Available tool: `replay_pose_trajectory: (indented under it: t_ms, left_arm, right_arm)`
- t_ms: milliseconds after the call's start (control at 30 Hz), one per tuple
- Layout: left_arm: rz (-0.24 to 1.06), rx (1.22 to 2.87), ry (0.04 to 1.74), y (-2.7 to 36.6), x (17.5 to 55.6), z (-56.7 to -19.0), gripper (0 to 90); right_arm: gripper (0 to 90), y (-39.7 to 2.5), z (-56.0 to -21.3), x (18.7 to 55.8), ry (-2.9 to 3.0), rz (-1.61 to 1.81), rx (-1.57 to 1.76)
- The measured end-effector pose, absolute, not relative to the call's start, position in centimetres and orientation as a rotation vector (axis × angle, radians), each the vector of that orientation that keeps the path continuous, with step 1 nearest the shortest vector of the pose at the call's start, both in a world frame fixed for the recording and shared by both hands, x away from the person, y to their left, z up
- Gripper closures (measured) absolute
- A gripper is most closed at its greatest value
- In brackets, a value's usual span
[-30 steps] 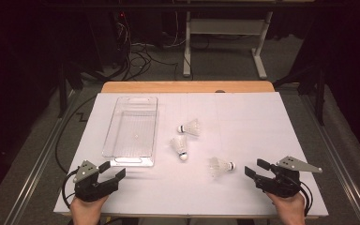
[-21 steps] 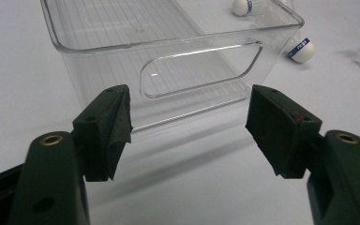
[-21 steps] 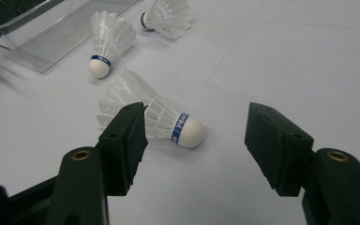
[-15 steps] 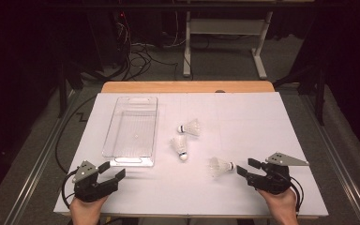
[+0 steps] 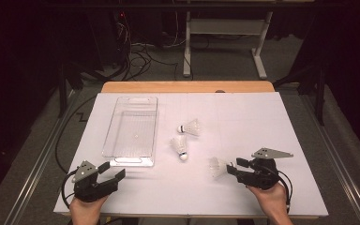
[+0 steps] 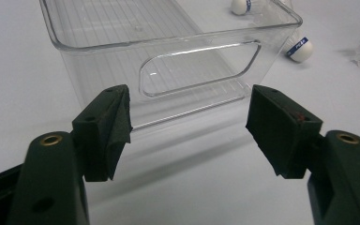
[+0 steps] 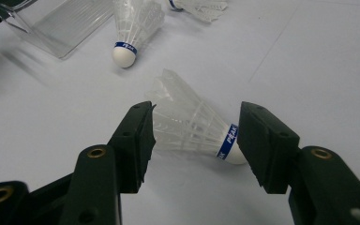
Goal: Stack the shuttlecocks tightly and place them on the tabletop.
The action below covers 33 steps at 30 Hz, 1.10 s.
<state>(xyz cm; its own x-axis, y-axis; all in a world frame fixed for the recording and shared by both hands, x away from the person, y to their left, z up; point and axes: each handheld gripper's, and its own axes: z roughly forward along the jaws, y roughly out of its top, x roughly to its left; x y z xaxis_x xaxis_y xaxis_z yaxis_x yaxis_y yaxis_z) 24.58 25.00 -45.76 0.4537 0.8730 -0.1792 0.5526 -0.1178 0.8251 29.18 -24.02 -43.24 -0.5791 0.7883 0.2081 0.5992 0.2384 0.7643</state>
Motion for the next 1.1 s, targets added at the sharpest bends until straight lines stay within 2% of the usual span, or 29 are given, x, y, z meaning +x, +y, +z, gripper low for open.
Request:
replay_pose_trajectory:
  t_ms: [400, 1100]
  left_arm:
    - [0.44, 1.792, 1.215, 25.1, 24.5, -45.7, 31.6]
    - [0.438, 1.785, 1.212, 25.1, 24.5, -45.7, 31.8]
  right_arm:
    - [49.0, -22.7, -42.3, 29.9, 2.352, 1.191, 1.314]
    - [47.2, -19.5, -41.6, 31.8, 2.442, 1.046, 1.288]
